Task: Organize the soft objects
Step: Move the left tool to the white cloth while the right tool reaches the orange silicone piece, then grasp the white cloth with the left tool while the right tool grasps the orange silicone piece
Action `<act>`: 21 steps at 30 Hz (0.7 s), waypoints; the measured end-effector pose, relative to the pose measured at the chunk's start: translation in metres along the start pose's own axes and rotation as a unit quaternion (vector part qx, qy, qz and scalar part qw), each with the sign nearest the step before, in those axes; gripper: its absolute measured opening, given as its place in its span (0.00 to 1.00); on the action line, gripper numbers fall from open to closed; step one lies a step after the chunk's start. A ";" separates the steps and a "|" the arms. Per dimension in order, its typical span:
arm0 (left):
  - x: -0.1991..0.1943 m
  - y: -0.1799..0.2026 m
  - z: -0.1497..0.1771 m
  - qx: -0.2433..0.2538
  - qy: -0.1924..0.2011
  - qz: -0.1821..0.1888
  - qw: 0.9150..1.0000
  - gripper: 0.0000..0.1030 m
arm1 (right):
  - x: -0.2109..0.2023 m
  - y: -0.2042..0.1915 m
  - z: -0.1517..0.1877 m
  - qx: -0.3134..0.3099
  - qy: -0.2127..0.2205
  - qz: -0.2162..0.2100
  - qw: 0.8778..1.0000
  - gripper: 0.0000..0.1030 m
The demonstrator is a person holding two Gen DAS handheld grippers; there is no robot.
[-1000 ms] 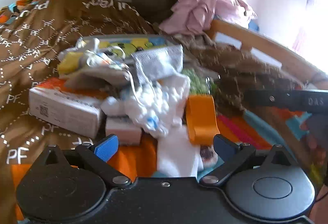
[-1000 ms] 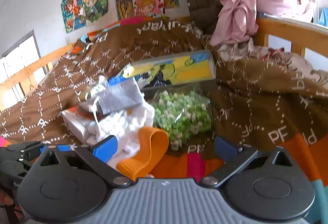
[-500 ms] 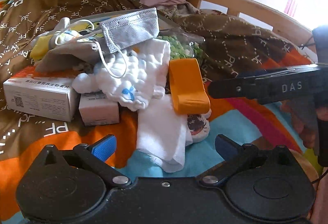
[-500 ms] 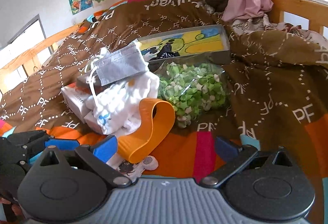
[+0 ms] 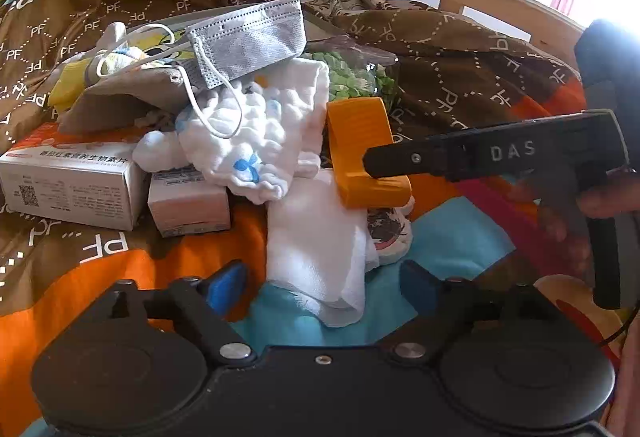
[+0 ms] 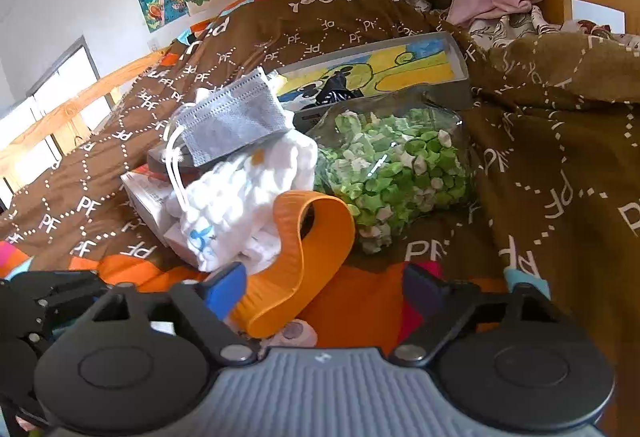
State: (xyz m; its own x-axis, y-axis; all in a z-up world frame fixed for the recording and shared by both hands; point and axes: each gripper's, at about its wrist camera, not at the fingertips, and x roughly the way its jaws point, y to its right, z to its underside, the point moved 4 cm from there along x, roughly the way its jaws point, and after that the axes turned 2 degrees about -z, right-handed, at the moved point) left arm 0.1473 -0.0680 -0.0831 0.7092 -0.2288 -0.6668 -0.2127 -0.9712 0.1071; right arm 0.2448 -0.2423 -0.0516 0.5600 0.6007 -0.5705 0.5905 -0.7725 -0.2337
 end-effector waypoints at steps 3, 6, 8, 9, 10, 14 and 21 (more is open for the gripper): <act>0.000 0.000 0.000 0.000 -0.003 0.006 1.000 0.78 | 0.000 0.000 -0.001 0.000 0.002 0.002 1.000 0.82; 0.001 -0.001 -0.001 -0.002 -0.005 0.008 1.000 0.75 | 0.002 0.001 -0.001 0.006 0.000 -0.001 1.000 0.79; 0.001 -0.003 -0.001 -0.004 -0.008 0.009 1.000 0.71 | 0.004 0.002 -0.001 0.012 -0.001 -0.004 1.000 0.77; 0.002 -0.004 -0.001 -0.005 -0.010 0.009 1.000 0.66 | 0.005 0.003 -0.001 0.014 -0.001 -0.004 1.000 0.76; 0.002 -0.005 0.000 -0.006 -0.012 0.008 1.000 0.61 | 0.006 0.003 -0.001 0.016 -0.001 -0.005 1.000 0.75; 0.004 -0.010 -0.001 -0.006 -0.018 0.001 1.000 0.48 | 0.011 0.004 -0.002 0.020 -0.002 -0.007 1.000 0.68; 0.008 -0.009 -0.004 0.009 -0.031 -0.015 0.999 0.35 | 0.018 0.005 -0.001 0.027 -0.005 -0.008 1.000 0.57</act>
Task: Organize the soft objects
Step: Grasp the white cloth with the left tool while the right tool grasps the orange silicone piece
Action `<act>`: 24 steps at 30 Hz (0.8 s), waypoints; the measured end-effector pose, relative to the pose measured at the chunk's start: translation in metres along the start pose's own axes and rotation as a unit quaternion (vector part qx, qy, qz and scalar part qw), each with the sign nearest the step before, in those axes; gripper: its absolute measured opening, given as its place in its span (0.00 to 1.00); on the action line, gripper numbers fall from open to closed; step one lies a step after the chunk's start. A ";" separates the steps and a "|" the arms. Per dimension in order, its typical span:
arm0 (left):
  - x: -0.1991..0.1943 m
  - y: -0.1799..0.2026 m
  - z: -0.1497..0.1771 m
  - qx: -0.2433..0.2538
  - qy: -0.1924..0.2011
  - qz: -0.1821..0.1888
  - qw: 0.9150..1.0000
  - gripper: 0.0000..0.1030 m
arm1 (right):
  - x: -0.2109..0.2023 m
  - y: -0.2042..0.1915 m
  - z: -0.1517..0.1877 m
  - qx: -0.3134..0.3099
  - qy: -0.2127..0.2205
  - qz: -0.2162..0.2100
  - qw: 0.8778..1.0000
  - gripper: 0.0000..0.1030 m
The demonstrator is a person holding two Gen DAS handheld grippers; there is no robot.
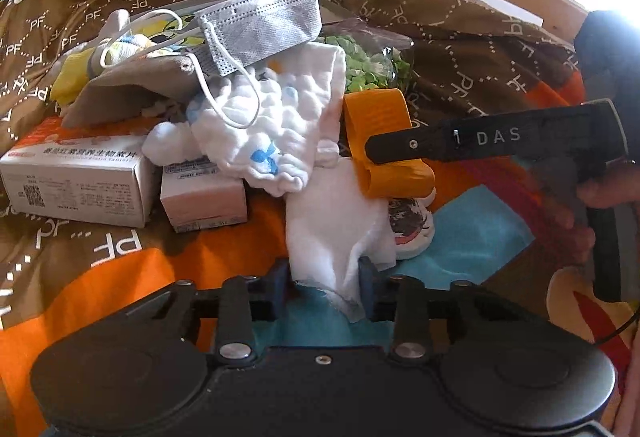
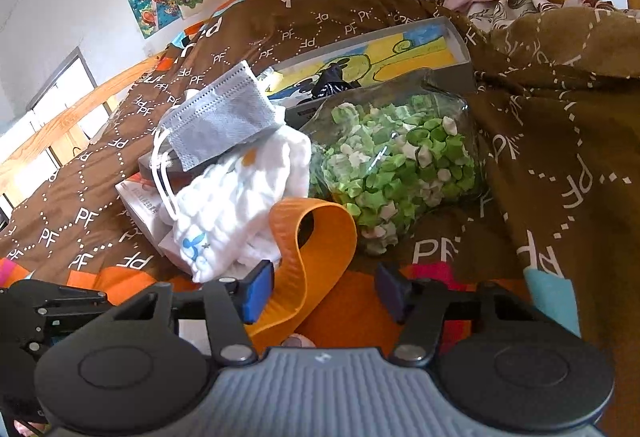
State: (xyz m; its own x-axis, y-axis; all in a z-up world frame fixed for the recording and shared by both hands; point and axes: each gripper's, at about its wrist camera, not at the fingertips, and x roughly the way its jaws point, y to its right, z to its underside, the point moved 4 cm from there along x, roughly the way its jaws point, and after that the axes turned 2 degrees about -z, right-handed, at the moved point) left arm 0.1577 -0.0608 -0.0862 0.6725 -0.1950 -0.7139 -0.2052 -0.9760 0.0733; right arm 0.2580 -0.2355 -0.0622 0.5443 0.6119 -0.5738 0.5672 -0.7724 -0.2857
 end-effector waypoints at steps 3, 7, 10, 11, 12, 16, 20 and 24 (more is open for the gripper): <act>-0.001 0.001 -0.003 0.007 0.002 -0.004 1.000 0.26 | 0.003 0.000 0.000 0.003 0.001 -0.004 1.000 0.48; -0.005 -0.002 -0.005 0.004 0.012 -0.007 1.000 0.17 | 0.004 0.001 -0.001 0.009 0.003 -0.009 1.000 0.38; -0.008 -0.005 -0.006 -0.007 0.020 -0.009 1.000 0.14 | 0.002 0.000 -0.001 0.009 0.007 -0.003 1.000 0.28; -0.010 -0.006 -0.006 -0.011 0.023 -0.009 1.000 0.13 | 0.001 0.000 -0.002 0.010 0.008 -0.001 1.000 0.25; -0.011 -0.007 -0.006 -0.014 0.026 -0.010 1.000 0.12 | 0.001 0.001 -0.002 0.011 0.009 0.000 1.000 0.20; -0.018 -0.008 -0.006 -0.024 0.041 -0.009 0.999 0.10 | -0.001 0.000 -0.002 0.013 0.010 0.004 1.000 0.12; -0.028 -0.008 -0.003 -0.015 0.063 -0.013 0.998 0.08 | -0.005 -0.005 -0.003 0.000 0.010 0.012 1.000 0.09; -0.034 -0.009 -0.002 -0.024 0.071 -0.012 0.997 0.06 | -0.015 -0.012 -0.006 -0.012 0.023 0.014 1.000 0.07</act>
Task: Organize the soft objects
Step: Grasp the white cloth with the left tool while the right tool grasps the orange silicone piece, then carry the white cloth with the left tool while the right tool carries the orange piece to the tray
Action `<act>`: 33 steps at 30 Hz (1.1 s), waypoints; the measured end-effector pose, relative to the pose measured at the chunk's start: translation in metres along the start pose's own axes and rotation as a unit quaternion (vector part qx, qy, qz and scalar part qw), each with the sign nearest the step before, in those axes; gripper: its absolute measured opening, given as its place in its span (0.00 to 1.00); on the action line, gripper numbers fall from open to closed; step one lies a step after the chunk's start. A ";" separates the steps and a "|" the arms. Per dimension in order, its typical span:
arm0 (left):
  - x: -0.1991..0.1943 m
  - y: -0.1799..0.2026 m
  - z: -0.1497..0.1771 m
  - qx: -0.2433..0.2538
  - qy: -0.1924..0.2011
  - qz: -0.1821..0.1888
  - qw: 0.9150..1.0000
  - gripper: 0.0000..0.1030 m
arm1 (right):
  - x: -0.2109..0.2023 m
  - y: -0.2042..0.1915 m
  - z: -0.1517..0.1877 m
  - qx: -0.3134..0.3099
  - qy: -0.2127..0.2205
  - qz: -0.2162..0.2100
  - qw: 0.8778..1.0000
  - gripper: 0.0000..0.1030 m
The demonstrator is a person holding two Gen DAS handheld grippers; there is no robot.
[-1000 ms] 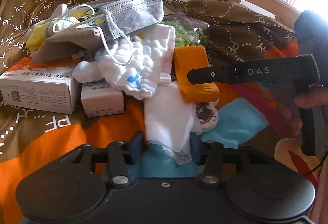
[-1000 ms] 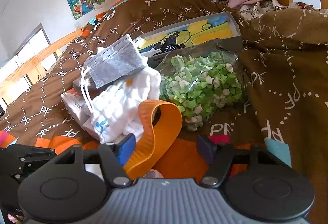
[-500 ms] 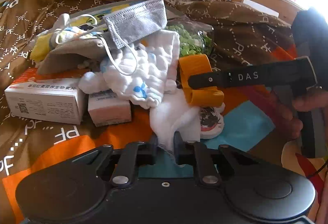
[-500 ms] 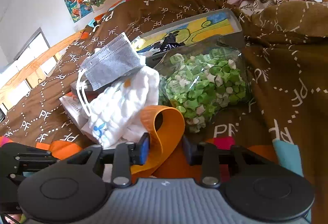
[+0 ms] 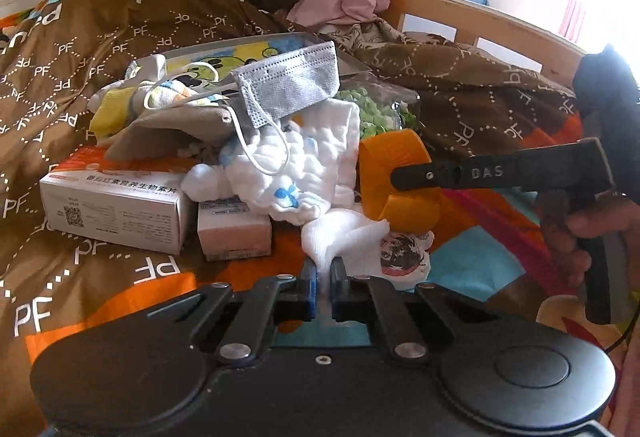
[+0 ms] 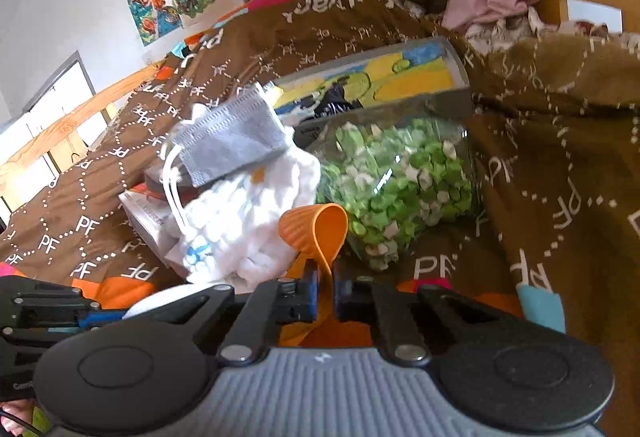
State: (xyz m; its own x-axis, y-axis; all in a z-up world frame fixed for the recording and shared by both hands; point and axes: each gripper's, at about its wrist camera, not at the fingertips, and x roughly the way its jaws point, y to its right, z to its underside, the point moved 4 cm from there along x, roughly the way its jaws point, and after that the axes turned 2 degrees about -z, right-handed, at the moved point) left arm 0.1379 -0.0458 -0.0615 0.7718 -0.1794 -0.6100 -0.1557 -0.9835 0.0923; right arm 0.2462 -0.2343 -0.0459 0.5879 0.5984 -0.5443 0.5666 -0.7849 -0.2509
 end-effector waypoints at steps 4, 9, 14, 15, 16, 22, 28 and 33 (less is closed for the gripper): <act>-0.005 0.000 0.000 -0.004 0.007 0.008 1.000 0.06 | -0.009 -0.004 -0.002 -0.009 0.010 0.001 1.000 0.06; -0.015 0.005 0.003 -0.009 0.011 0.028 0.999 0.05 | -0.024 -0.005 -0.008 -0.008 0.032 0.001 0.999 0.06; -0.027 0.014 0.001 -0.009 0.023 0.047 0.999 0.05 | -0.039 -0.005 -0.014 -0.011 0.056 0.005 0.998 0.06; -0.029 0.016 0.000 -0.008 0.026 0.049 0.998 0.05 | -0.042 -0.004 -0.015 -0.010 0.061 0.006 0.998 0.06; -0.032 0.018 -0.001 -0.007 0.029 0.052 0.998 0.05 | -0.045 -0.003 -0.016 -0.010 0.066 0.007 0.998 0.06; -0.042 0.030 -0.011 -0.010 0.056 0.061 0.996 0.05 | -0.062 0.001 -0.024 -0.003 0.103 0.015 0.995 0.06; -0.054 0.037 -0.039 -0.017 0.107 0.054 0.993 0.05 | -0.080 0.008 -0.029 0.000 0.144 0.030 0.989 0.06; -0.060 0.038 -0.071 -0.008 0.139 0.042 0.989 0.05 | -0.091 0.012 -0.037 0.004 0.173 0.033 0.984 0.06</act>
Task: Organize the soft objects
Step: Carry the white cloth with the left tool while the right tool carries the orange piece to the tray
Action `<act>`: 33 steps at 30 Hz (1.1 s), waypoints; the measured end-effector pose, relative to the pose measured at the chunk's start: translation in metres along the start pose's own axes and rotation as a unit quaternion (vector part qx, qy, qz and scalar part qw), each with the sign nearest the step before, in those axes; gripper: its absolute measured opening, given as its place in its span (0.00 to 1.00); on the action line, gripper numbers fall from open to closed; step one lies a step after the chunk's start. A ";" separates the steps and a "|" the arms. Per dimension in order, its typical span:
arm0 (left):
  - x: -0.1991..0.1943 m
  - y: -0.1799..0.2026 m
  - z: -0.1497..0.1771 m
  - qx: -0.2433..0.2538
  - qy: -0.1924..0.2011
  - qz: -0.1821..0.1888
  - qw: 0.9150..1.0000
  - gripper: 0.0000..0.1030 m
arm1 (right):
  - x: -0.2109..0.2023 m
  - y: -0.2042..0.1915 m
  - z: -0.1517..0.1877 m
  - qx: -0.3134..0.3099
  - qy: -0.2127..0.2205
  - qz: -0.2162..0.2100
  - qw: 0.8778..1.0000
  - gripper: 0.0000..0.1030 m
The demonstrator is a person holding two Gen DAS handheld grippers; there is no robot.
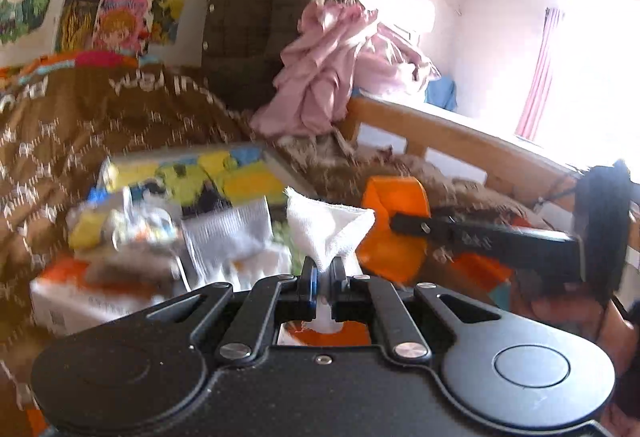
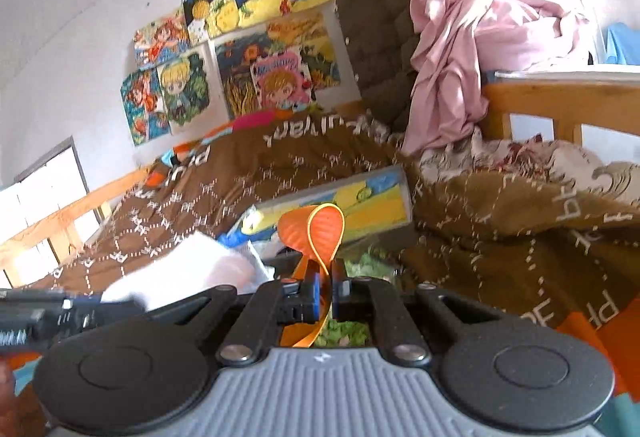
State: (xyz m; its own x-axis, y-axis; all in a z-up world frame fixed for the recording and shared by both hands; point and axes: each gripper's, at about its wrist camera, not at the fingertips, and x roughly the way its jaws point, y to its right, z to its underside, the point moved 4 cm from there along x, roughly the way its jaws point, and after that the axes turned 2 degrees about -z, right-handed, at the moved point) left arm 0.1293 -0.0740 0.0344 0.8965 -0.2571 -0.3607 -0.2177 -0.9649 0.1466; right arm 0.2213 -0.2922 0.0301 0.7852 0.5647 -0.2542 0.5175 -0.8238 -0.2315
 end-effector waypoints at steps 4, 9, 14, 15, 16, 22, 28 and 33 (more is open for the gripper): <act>0.008 -0.011 -0.027 -0.008 0.014 -0.011 1.000 0.05 | 0.002 -0.003 -0.006 -0.011 0.011 -0.003 1.000 0.06; 0.028 -0.036 -0.058 -0.014 0.017 -0.024 0.999 0.05 | 0.028 -0.012 -0.031 -0.022 0.014 -0.017 1.000 0.06; 0.059 -0.075 -0.094 -0.027 0.008 -0.036 0.999 0.05 | 0.076 -0.023 -0.065 -0.056 0.012 -0.028 0.998 0.06; 0.066 -0.082 -0.101 -0.022 0.010 -0.041 0.999 0.05 | 0.089 -0.026 -0.072 -0.060 0.010 -0.031 0.998 0.06; 0.074 -0.092 -0.109 -0.015 0.016 -0.050 0.999 0.05 | 0.102 -0.027 -0.078 -0.066 0.007 -0.033 0.997 0.06; 0.130 -0.156 -0.138 -0.042 0.017 -0.085 0.995 0.05 | 0.199 -0.032 -0.105 -0.079 -0.024 -0.044 0.996 0.06; 0.180 -0.209 -0.135 -0.072 0.001 -0.102 0.992 0.06 | 0.281 -0.028 -0.100 -0.088 -0.077 -0.029 0.993 0.06; 0.218 -0.236 -0.117 -0.092 -0.037 -0.103 0.990 0.06 | 0.326 -0.024 -0.088 -0.073 -0.118 -0.028 0.990 0.06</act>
State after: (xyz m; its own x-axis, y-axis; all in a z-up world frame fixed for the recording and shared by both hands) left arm 0.4218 0.1036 0.0291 0.8820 -0.0656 -0.4667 0.0467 -0.9732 0.2250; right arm 0.4945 -0.0924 0.0359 0.6605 0.5921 -0.4617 0.6156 -0.7791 -0.1186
